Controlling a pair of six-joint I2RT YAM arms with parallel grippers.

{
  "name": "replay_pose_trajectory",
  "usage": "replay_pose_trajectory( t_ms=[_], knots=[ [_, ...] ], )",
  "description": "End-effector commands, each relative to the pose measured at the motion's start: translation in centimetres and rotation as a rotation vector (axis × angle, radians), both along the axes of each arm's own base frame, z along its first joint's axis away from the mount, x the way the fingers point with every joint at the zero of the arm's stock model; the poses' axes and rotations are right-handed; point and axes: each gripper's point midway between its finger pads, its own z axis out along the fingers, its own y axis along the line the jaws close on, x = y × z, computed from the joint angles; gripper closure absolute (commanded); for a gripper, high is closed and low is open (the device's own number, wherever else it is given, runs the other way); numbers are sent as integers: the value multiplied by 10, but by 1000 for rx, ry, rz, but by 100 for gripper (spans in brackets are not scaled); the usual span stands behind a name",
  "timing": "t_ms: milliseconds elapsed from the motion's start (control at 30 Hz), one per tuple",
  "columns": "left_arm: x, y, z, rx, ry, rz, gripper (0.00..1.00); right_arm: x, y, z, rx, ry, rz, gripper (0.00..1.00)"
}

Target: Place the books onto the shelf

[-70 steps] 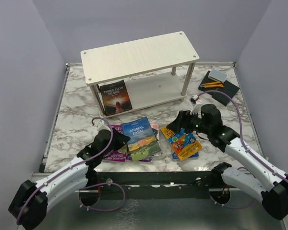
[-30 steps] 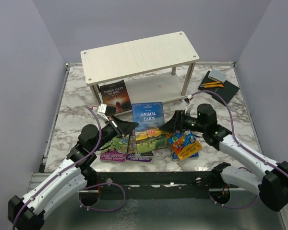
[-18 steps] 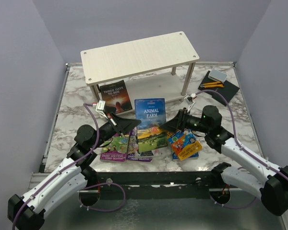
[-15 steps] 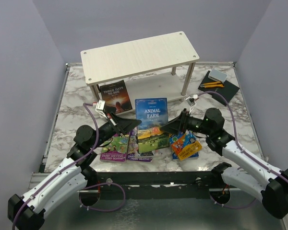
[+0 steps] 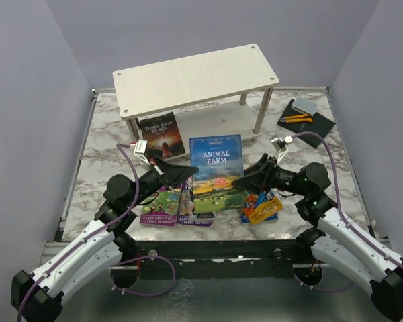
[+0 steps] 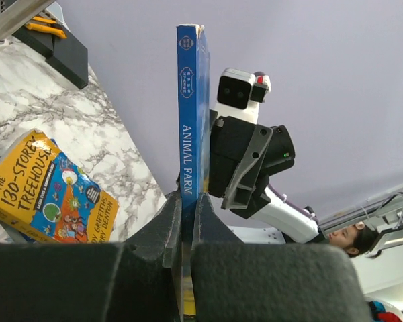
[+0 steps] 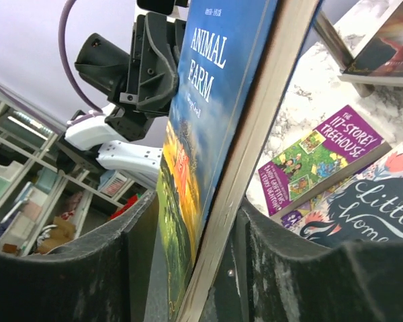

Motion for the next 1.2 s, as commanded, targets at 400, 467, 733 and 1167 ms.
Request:
replay_pose_trajectory(
  t_ms=[400,467,733,1167],
  knots=[
    [-4,-6,0,44,-66,-42,57,-10,2,27,23,-45,47,99],
    [-9,-9,-2,61,-80,-74,44,-10,2,29,19,-50,51,99],
    [-32,-21,-2,114,-143,-239,31,-11,6,39,-14,-77,96,99],
    [-37,-29,6,120,-187,-307,100,-4,9,37,-68,-70,91,99]
  ],
)
